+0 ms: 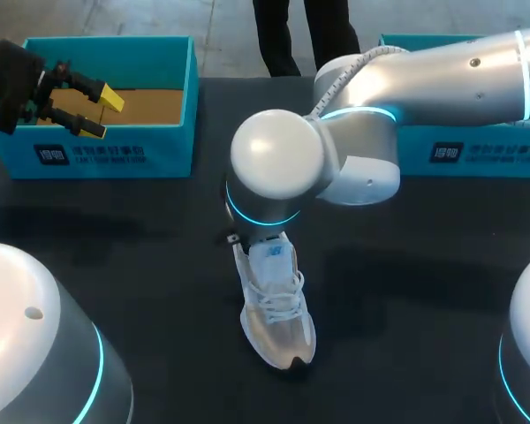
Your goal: Take the shoe out of the shoebox, open the shoe tongue, remove and reinsert the insole, then place the shoe into the shoebox
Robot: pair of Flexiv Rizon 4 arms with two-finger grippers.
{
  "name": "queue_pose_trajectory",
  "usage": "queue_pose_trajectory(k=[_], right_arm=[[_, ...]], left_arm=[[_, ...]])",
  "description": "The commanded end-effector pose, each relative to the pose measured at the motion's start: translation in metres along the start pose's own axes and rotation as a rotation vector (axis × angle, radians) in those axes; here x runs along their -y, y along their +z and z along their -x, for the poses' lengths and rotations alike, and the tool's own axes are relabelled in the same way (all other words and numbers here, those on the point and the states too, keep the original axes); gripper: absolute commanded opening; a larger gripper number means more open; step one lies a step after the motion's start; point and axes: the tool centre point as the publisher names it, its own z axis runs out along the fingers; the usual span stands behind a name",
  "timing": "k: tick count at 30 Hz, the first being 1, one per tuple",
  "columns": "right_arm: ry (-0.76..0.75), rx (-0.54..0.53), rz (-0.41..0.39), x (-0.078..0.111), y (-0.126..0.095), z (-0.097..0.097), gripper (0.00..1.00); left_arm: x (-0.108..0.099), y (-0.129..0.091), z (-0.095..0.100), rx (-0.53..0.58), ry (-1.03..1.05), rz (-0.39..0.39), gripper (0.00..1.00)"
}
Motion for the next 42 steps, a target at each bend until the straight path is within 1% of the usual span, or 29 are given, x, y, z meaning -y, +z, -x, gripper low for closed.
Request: queue_pose_trajectory(k=[1,14,22,27,34,42], right_arm=[[0.005,-0.004,-0.013,-0.001,0.009,-0.001,0.0],[0.042,-0.003,-0.037,0.008,0.023,0.001,0.0],[0.058,0.008,0.018,0.007,-0.003,0.0,0.0],[0.064,-0.022,0.042,0.006,-0.01,-0.001,0.0],[0.072,-0.058,0.032,0.007,-0.001,0.0,0.0],[0.078,-0.11,0.046,0.003,0.006,-0.002,0.0]], left_arm=[[0.001,0.0,0.0,-0.002,0.001,0.001,1.0],[0.001,0.0,0.0,-0.002,0.001,0.001,1.0],[0.001,0.0,0.0,-0.002,0.001,0.001,1.0],[0.001,0.0,0.0,-0.002,0.001,0.001,1.0],[0.001,0.0,0.0,-0.002,0.001,0.001,1.0],[0.001,0.0,0.0,-0.002,0.001,0.001,1.0]])
